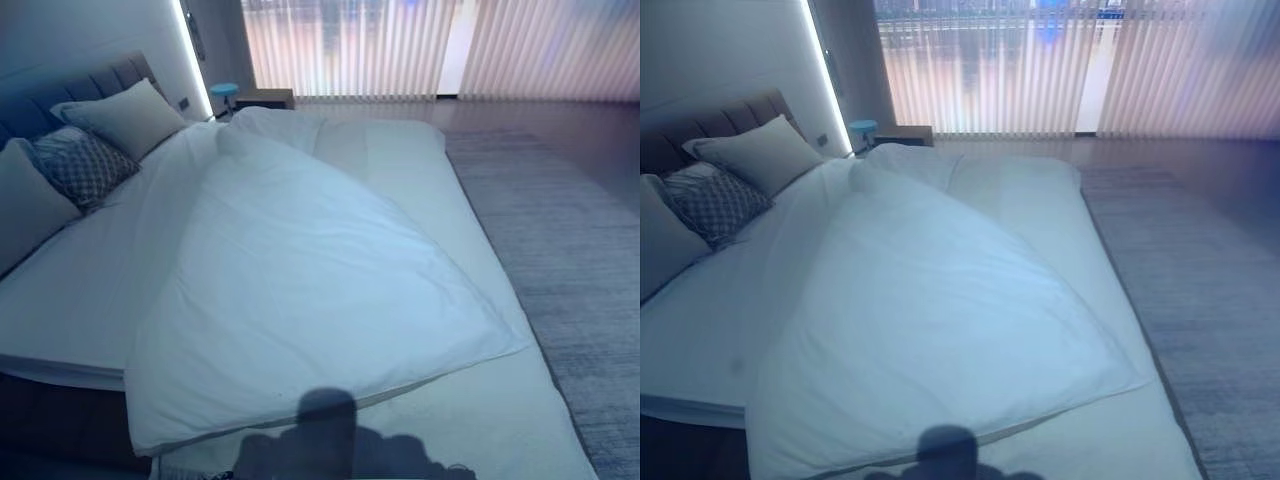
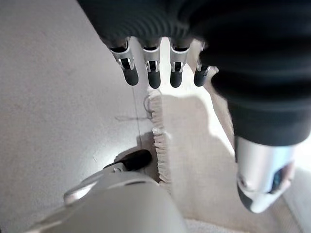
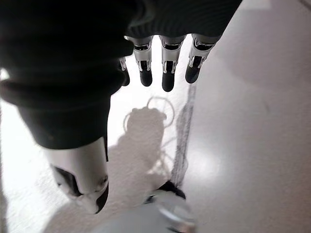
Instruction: Make the bed
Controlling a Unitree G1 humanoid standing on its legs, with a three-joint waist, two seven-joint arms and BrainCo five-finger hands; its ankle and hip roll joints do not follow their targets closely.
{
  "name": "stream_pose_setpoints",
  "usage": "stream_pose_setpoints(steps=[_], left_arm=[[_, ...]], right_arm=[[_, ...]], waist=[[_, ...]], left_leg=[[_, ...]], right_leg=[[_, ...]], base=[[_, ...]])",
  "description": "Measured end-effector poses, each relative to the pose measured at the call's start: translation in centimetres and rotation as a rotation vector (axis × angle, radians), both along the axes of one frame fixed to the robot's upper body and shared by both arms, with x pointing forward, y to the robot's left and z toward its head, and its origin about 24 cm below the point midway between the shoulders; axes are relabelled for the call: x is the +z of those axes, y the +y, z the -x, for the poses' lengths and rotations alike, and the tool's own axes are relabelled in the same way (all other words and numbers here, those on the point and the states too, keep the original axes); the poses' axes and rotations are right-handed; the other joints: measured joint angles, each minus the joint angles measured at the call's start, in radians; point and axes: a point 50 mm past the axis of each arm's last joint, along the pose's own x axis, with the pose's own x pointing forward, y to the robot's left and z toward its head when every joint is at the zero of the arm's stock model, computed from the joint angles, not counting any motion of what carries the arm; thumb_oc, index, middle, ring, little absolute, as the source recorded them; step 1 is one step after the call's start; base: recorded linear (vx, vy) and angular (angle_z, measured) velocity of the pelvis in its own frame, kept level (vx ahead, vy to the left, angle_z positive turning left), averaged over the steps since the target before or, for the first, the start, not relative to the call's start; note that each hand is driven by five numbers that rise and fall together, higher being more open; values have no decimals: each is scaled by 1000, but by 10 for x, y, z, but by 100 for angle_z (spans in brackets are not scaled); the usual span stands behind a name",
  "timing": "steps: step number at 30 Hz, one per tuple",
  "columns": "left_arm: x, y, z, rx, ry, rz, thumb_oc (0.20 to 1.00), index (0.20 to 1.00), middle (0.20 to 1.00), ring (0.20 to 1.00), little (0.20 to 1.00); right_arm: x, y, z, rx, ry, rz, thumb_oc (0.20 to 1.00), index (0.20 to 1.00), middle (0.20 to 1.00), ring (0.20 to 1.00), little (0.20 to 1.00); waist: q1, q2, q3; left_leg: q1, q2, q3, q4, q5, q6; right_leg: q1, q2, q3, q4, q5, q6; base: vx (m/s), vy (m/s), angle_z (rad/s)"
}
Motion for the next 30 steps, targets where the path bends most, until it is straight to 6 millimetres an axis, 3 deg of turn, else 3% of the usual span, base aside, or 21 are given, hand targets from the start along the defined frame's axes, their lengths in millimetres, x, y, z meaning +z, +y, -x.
stream_pose_setpoints(steps=[5, 11, 21, 30], left_arm=[[0, 0, 1, 0, 4, 0, 1000, 1000, 1000, 1000, 1000], [-2, 3, 11, 7, 33, -8, 1000, 1000, 1000, 1000, 1000], [-3, 4, 18, -22, 53, -21, 1000, 1000, 1000, 1000, 1000], [-3, 4, 19, -20, 55, -21, 1000, 1000, 1000, 1000, 1000]], right_arm=[[0, 2, -4, 5, -10, -5, 1000, 1000, 1000, 1000, 1000], [-5, 10, 9, -3, 21, -28, 1000, 1000, 1000, 1000, 1000], [-5, 10, 12, -5, 28, -30, 1000, 1000, 1000, 1000, 1000], [-5, 10, 11, -9, 22, -31, 1000, 1000, 1000, 1000, 1000]], waist=[[2, -14, -7], [0, -37, -19], [2, -18, -25], [2, -20, -22]], left_leg=[[2, 4, -3, 2, -25, -8], [4, 2, 7, -10, -21, 4], [20, 0, 6, -16, -18, 1], [16, 1, 3, -27, -23, 2]], right_leg=[[15, 8, 3, -30, 8, 13], [11, 6, 9, -32, 11, 18], [44, 8, 6, -72, 24, 17], [40, 8, -1, -77, 24, 17]], base=[[21, 11, -2], [10, 3, -4], [3, 2, 2], [0, 0, 0]])
